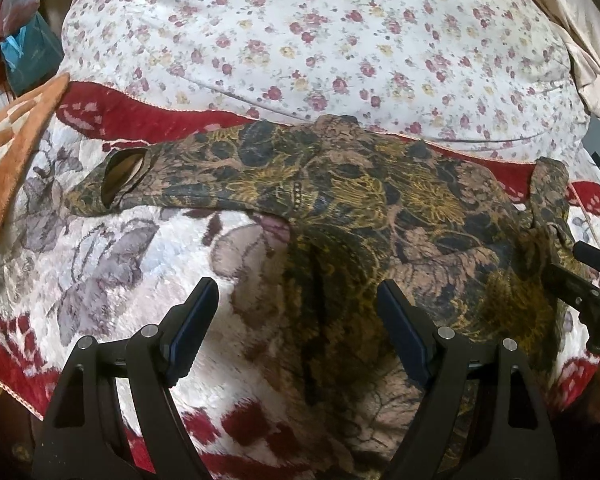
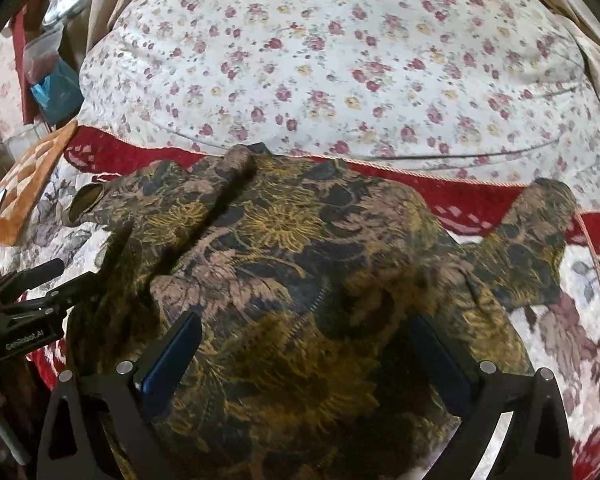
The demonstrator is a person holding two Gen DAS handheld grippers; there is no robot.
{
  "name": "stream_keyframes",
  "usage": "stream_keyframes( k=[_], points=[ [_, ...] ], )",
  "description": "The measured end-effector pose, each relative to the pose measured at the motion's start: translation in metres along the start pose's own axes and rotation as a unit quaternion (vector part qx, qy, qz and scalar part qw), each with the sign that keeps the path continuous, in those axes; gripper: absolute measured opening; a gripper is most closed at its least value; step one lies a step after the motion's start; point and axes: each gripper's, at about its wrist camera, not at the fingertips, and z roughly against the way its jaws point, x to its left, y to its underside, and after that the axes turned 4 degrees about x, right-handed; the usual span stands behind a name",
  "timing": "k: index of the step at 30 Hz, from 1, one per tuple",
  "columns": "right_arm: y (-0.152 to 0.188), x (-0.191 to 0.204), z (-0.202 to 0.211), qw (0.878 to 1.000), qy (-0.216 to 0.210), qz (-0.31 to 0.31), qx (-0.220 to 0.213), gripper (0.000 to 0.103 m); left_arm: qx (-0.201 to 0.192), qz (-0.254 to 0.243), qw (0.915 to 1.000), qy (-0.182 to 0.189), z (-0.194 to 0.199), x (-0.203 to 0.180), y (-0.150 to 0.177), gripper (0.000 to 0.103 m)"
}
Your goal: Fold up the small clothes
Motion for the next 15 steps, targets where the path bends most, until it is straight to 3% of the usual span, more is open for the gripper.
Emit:
stream_keyframes(
  k=[9, 12, 15],
  points=[
    [-0.012, 0.016, -0.007, 1.0, 0.003, 0.014, -0.004, 0.103, 0.006, 0.016, 0.9999, 0.0, -0.007, 0.011, -0.005, 0.082],
    [-0.015, 0.007, -0.009, 1.0, 0.026, 0.011, -0.006, 0.103, 0.008, 0.015, 0.9999, 0.001, -0.009, 0.012, -0.004, 0.082],
    [-0.017, -0.008, -0.01, 1.0, 0.018, -0.013, 0.001, 0.103, 0.012, 0.019, 0.9998, -0.002, -0.012, 0.014, -0.003, 0.082]
  ],
)
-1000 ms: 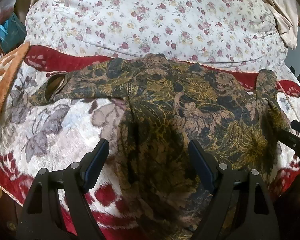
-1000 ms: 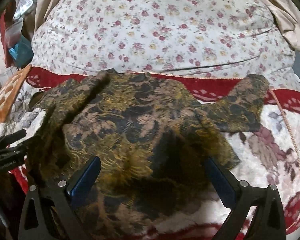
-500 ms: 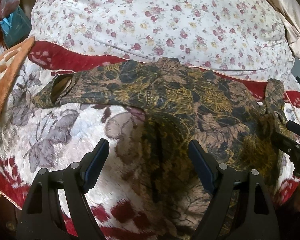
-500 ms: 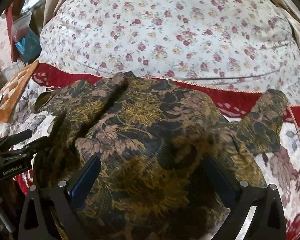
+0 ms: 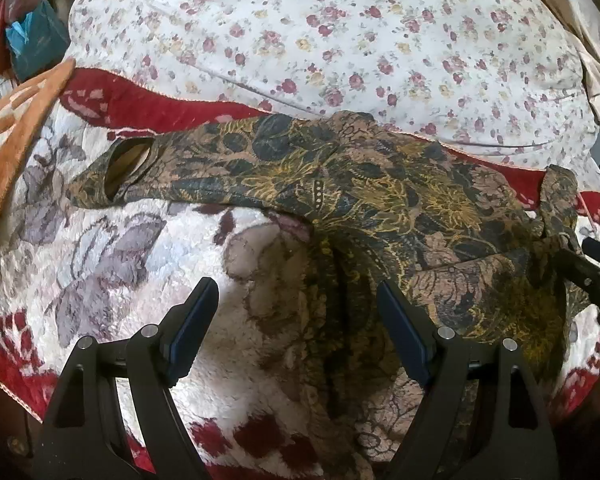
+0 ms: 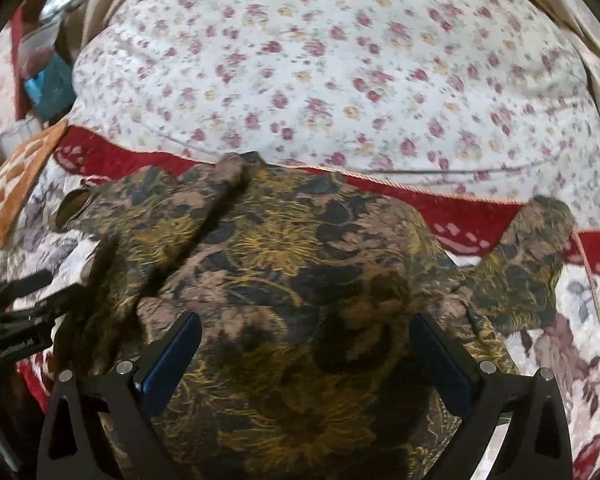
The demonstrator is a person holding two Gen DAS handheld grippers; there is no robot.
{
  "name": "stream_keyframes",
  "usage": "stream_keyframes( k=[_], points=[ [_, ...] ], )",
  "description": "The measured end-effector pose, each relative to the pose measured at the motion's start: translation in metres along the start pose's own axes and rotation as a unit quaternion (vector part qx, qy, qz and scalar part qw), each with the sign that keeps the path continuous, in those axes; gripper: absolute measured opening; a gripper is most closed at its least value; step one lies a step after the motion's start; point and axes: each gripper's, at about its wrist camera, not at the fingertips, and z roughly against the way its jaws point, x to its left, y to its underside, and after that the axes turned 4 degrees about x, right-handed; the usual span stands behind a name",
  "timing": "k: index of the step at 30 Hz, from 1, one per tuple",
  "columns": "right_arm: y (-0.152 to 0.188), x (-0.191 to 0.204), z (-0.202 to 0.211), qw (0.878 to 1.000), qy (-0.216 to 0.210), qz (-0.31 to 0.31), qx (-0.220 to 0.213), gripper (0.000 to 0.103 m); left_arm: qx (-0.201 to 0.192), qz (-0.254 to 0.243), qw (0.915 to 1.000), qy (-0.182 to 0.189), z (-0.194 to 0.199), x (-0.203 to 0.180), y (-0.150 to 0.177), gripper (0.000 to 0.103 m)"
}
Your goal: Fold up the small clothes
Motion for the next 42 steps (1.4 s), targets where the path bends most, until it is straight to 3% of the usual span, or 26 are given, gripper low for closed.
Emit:
stream_keyframes(
  k=[25, 35, 42],
  points=[
    [0.002, 0.02, -0.023, 0.999, -0.023, 0.007, 0.021, 0.103, 0.001, 0.032, 0.9993, -0.017, -0.012, 0.03, -0.014, 0.082],
    [-0.001, 0.029, -0.035, 0.999, -0.036, 0.014, 0.028, 0.103, 0.007, 0.091, 0.9952, -0.035, -0.019, 0.096, -0.029, 0.082],
    [-0.007, 0.037, -0.042, 0.998, -0.05, 0.02, 0.03, 0.103, 0.008, 0.16, 0.9859, -0.047, -0.033, 0.162, -0.048, 0.082]
  ],
)
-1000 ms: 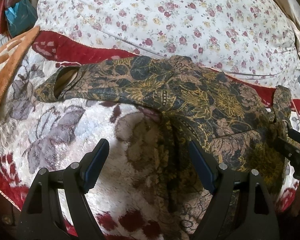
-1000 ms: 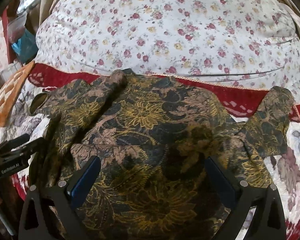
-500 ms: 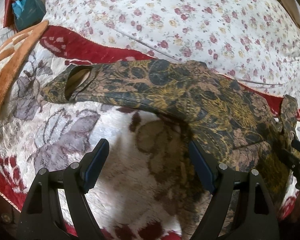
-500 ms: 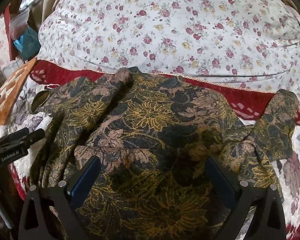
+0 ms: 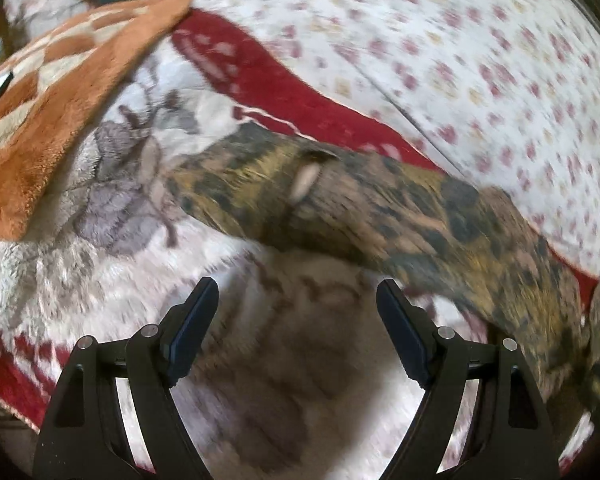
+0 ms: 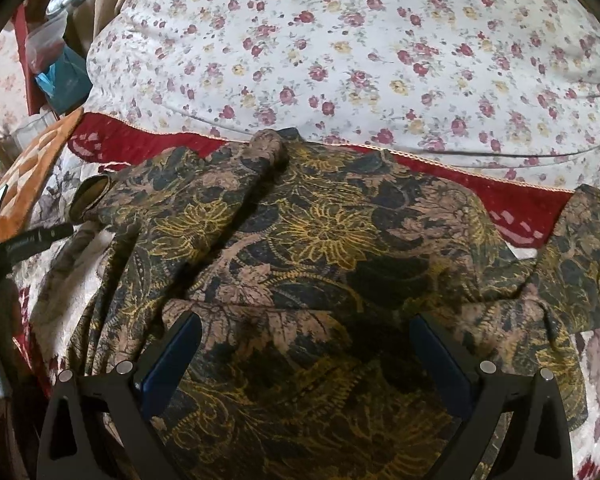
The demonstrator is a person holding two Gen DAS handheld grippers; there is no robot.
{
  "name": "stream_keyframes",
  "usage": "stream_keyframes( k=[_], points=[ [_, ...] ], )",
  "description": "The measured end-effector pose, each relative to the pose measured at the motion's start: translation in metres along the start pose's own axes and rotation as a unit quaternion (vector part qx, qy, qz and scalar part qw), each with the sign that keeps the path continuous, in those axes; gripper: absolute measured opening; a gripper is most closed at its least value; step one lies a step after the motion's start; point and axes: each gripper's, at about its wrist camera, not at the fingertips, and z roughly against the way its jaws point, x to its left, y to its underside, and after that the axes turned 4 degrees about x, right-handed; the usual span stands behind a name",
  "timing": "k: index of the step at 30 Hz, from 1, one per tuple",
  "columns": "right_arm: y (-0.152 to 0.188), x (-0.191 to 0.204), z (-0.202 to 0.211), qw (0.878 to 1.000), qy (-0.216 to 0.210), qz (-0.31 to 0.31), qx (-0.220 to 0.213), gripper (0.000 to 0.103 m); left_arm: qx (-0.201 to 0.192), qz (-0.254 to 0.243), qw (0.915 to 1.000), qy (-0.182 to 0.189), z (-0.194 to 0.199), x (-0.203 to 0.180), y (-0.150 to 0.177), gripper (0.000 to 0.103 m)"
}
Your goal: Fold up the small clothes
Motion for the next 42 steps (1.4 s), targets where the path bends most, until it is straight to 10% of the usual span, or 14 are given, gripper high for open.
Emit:
stream_keyframes(
  k=[12, 15, 19, 28, 36, 42],
  points=[
    [0.002, 0.009, -0.02, 1.0, -0.01, 0.01, 0.027, 0.103, 0.027, -0.032, 0.9985, -0.035, -0.056, 0.0, -0.049, 0.08],
    [0.002, 0.009, -0.024, 0.999, -0.013, 0.009, 0.032, 0.103, 0.026, -0.038, 0.9982, -0.039, -0.062, 0.001, -0.056, 0.062],
    [0.003, 0.009, -0.025, 0.999, -0.013, 0.01, 0.033, 0.103, 0.034, -0.042, 0.9978, -0.039, -0.061, 0.004, -0.064, 0.012],
    [-0.002, -0.008, -0.016, 1.0, -0.009, -0.009, 0.021, 0.103, -0.001, -0.077, 0.9917, 0.103, 0.025, -0.041, -0.067, 0.008],
    [-0.011, -0.04, 0.008, 0.999, -0.015, -0.05, -0.008, 0.103, -0.014, -0.148, 0.9566, 0.251, 0.084, -0.159, -0.057, 0.008],
    [-0.014, -0.068, 0.019, 0.997, -0.004, -0.074, -0.021, 0.103, 0.037, -0.188, 0.9415, 0.277, 0.057, -0.238, -0.014, 0.008]
  ],
)
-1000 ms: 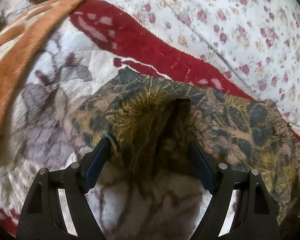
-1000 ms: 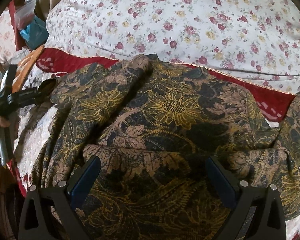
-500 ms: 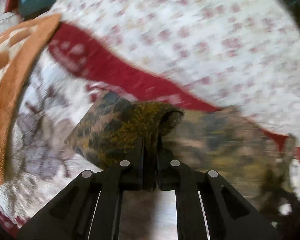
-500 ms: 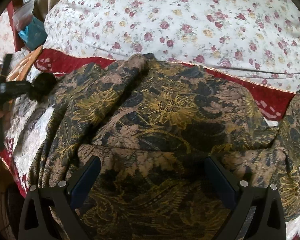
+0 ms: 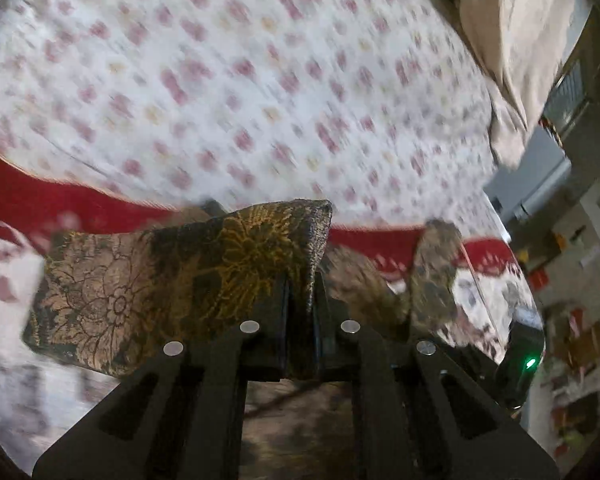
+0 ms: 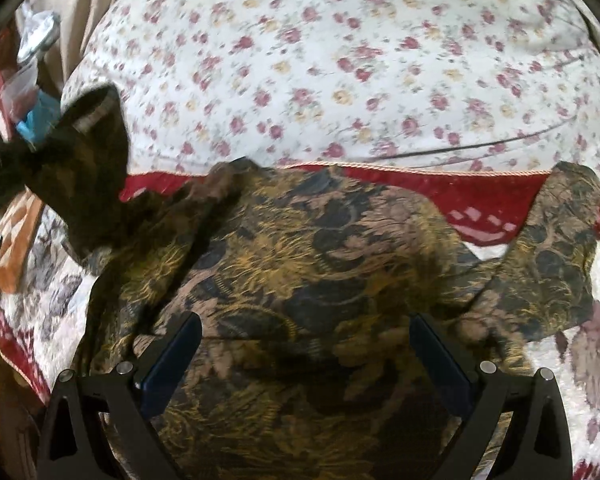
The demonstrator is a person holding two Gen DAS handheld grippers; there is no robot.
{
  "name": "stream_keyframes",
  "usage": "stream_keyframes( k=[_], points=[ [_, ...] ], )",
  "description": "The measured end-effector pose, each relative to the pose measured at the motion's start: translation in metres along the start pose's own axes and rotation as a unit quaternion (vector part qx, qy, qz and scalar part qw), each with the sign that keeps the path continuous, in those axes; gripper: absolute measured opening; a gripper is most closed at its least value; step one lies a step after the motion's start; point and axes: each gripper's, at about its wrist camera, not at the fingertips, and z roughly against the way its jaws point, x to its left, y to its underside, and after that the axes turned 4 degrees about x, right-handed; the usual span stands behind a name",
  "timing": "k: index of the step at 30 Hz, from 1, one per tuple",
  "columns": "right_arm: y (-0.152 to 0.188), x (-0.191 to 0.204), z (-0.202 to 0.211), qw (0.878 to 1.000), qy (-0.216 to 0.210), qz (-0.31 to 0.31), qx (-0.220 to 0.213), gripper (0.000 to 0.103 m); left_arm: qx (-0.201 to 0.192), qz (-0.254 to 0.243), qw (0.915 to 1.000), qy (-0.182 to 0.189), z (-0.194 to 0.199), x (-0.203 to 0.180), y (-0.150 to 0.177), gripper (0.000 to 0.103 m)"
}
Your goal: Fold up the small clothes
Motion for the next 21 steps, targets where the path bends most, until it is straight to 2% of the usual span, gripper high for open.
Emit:
stream_keyframes(
  k=[5, 9, 10, 12, 14, 16, 18, 21],
  points=[
    [-0.002, -0.017, -0.005, 1.0, 0.003, -0.017, 0.006, 0.103, 0.05, -0.018, 0.9983, -0.026, -0.064, -0.017, 0.03, 0.008],
    [-0.003, -0.022, -0.015, 0.999, -0.013, -0.031, 0.016, 0.103, 0.079, -0.023, 0.9953, -0.05, -0.088, -0.008, 0.048, 0.009],
    [-0.005, -0.023, -0.019, 0.999, -0.02, -0.036, 0.019, 0.103, 0.081, -0.024, 0.9949, -0.056, -0.086, -0.004, 0.05, 0.009],
    [-0.009, -0.022, -0.026, 0.998, -0.036, -0.045, 0.021, 0.103, 0.069, -0.023, 0.9958, -0.055, -0.071, 0.003, 0.054, 0.021],
    [-0.014, -0.019, -0.035, 0.996, -0.059, -0.059, 0.028, 0.103, 0.056, -0.017, 0.9964, -0.061, -0.05, 0.013, 0.055, 0.046],
    [-0.019, -0.014, -0.048, 0.993, -0.089, -0.074, 0.04, 0.103, 0.03, -0.012, 0.9973, -0.066, -0.024, 0.025, 0.058, 0.053],
    [-0.023, -0.008, -0.062, 0.99, -0.106, -0.082, 0.051, 0.103, 0.019, -0.007, 0.9969, -0.076, -0.006, 0.04, 0.062, 0.053],
    [-0.027, 0.008, -0.082, 0.989, -0.109, -0.074, 0.071, 0.103, 0.013, 0.006, 0.9929, -0.119, 0.013, 0.067, 0.07, 0.053]
  ],
)
